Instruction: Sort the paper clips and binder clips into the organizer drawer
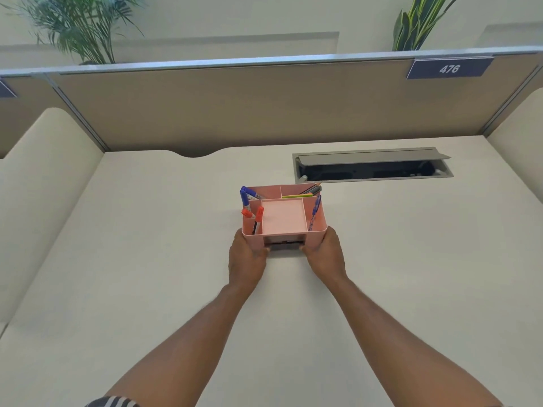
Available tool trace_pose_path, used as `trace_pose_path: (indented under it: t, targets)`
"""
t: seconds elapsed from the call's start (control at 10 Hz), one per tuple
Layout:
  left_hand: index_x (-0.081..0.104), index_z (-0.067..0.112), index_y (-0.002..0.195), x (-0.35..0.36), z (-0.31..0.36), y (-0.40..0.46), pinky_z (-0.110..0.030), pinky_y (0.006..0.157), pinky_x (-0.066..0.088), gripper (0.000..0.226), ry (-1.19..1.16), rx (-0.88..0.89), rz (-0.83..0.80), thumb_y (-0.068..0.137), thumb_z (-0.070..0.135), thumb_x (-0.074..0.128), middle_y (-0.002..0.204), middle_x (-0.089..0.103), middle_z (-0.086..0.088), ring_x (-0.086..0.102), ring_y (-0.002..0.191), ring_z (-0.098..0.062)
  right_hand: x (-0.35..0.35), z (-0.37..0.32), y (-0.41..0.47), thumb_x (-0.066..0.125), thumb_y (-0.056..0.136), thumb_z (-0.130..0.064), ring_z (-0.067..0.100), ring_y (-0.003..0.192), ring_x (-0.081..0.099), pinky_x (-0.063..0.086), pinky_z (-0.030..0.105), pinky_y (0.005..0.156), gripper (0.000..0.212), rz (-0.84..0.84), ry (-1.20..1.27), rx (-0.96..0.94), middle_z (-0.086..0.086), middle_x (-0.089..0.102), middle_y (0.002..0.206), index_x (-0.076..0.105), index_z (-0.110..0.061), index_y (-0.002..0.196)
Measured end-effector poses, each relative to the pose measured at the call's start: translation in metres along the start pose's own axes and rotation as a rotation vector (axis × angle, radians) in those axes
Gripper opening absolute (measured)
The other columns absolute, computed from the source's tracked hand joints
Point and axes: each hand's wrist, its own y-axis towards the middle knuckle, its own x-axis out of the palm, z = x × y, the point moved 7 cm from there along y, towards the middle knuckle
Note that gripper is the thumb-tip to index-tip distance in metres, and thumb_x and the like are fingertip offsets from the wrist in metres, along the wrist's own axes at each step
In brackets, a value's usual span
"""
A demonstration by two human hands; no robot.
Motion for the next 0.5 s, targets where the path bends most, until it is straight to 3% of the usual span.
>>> trace_pose_path:
  t: [0.2,0.3,0.4,0.5]
  targets:
    - [0.043,0.028,0.126,0.003,-0.004,0.002,-0.041,0.091,0.056,0.05,0.062,-0.016,0.047,0.085,0.029,0.072,0.122,0.06,0.006,0.06,0.108,-0.018,0.001,0.003,0.002,0.081,0.072,-0.032,0.018,0.098,0.061,0.055,0.035,0.075,0.055,0.073,-0.042,0.019,-0.006,0.061,0.113,0.05,-0.023,0.117]
    - [0.041,0.026,0.13,0.003,-0.014,-0.005,-0.041,0.095,0.054,0.054,0.172,-0.023,0.036,0.085,0.029,0.071,0.128,0.056,0.004,0.056,0.116,-0.02,0.0,0.008,-0.004,0.077,0.077,-0.029,0.023,0.109,0.059,0.054,0.038,0.083,0.059,0.053,-0.099,0.032,0.0,0.059,0.121,0.047,-0.018,0.126]
    - [0.022,0.014,0.149,0.008,-0.026,-0.027,-0.04,0.115,0.033,0.076,0.36,-0.02,0.015,0.089,0.033,0.065,0.154,0.032,-0.007,0.03,0.141,-0.025,-0.002,0.014,-0.022,0.07,0.087,-0.028,0.028,0.129,0.044,0.044,0.037,0.1,0.072,0.061,-0.213,0.005,0.009,0.046,0.14,0.031,-0.009,0.145]
    - [0.004,0.006,0.154,0.027,-0.03,-0.078,-0.037,0.122,0.002,0.079,0.559,0.106,-0.13,0.097,0.047,0.04,0.163,0.0,-0.011,-0.002,0.15,-0.026,-0.003,0.012,-0.057,0.061,0.092,-0.035,0.028,0.135,0.036,0.036,0.035,0.108,0.069,0.053,-0.38,-0.086,0.011,0.04,0.145,0.028,-0.007,0.146]
